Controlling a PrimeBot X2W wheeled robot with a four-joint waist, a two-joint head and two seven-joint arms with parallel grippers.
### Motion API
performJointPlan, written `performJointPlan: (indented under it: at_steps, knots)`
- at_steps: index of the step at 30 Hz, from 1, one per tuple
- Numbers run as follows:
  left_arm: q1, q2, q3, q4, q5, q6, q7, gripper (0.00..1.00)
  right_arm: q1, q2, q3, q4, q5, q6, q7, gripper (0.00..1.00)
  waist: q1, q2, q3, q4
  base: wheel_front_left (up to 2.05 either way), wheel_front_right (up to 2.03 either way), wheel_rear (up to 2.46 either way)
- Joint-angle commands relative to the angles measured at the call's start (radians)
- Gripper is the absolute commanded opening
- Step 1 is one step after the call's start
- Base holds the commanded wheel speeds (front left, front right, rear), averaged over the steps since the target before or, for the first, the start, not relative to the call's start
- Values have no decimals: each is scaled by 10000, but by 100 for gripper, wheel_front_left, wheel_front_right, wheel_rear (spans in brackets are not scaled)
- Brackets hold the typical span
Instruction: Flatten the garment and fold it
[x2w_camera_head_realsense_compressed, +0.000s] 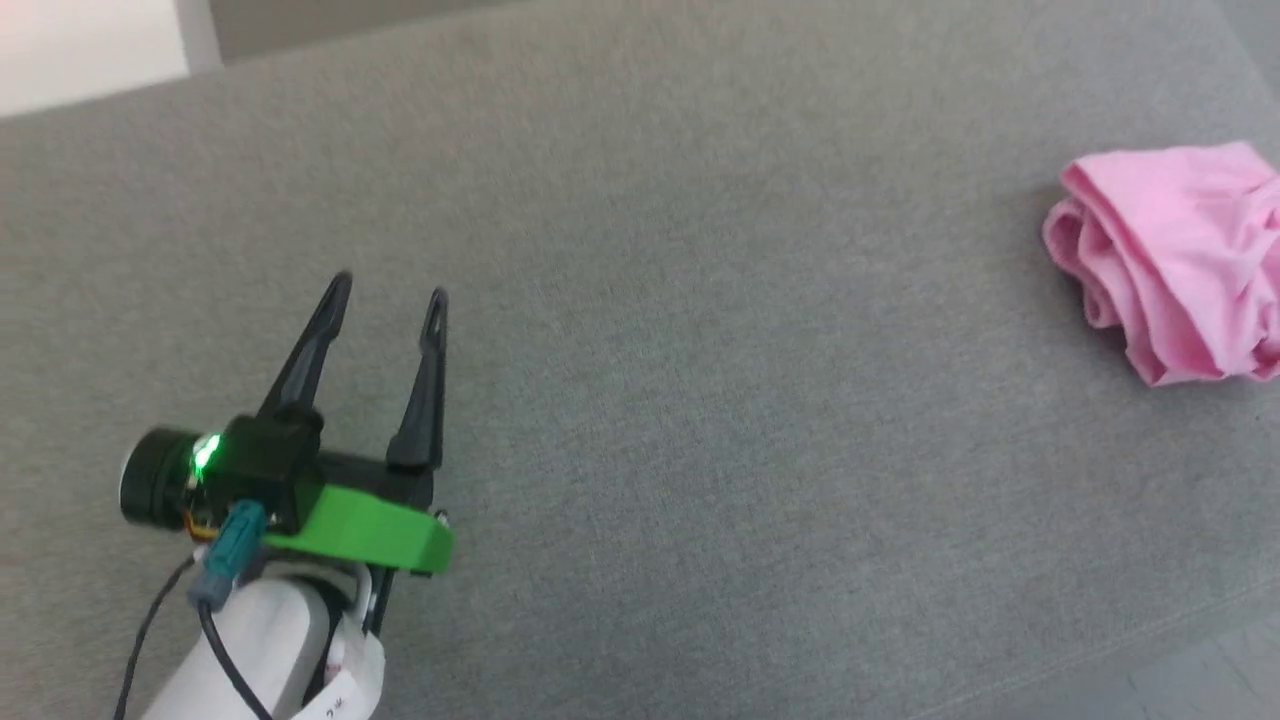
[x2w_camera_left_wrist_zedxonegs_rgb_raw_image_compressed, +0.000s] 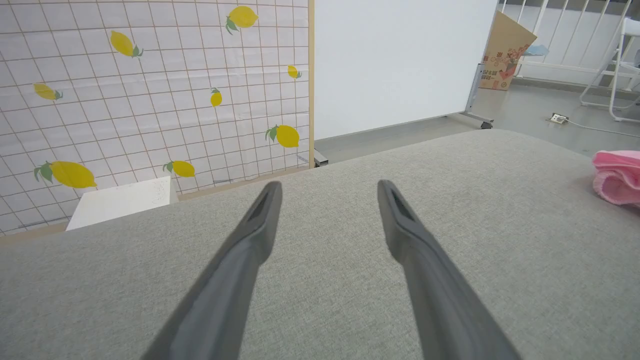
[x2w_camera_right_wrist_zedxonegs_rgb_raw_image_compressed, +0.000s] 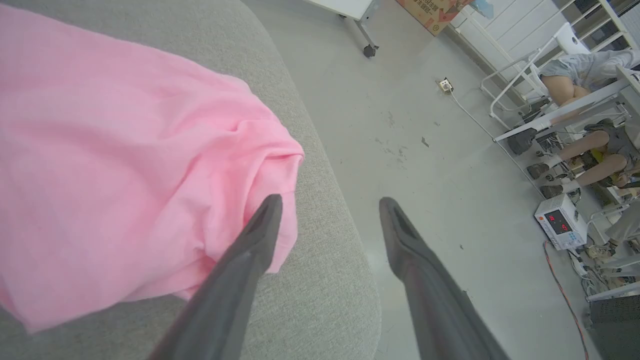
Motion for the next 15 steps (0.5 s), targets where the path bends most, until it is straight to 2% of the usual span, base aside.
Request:
performJointPlan:
  at_steps: [1, 5, 15]
  knots:
    - [259, -30, 73, 82, -140, 108, -78, 100, 377, 40, 181, -162, 243, -17, -177, 100, 0, 72, -1220, 346, 0, 0, 0]
    - [759, -145, 135, 291, -302, 268, -182, 100, 1438, 428, 864, -940, 928, -17, -378, 100, 0, 72, -1806, 700, 0, 0, 0]
    - [1376, -333, 396, 696, -640, 428, -349, 100, 3642, 2026, 2137, -4336, 2374, -17, -71, 100, 0, 72, -2580, 1893, 0, 0, 0]
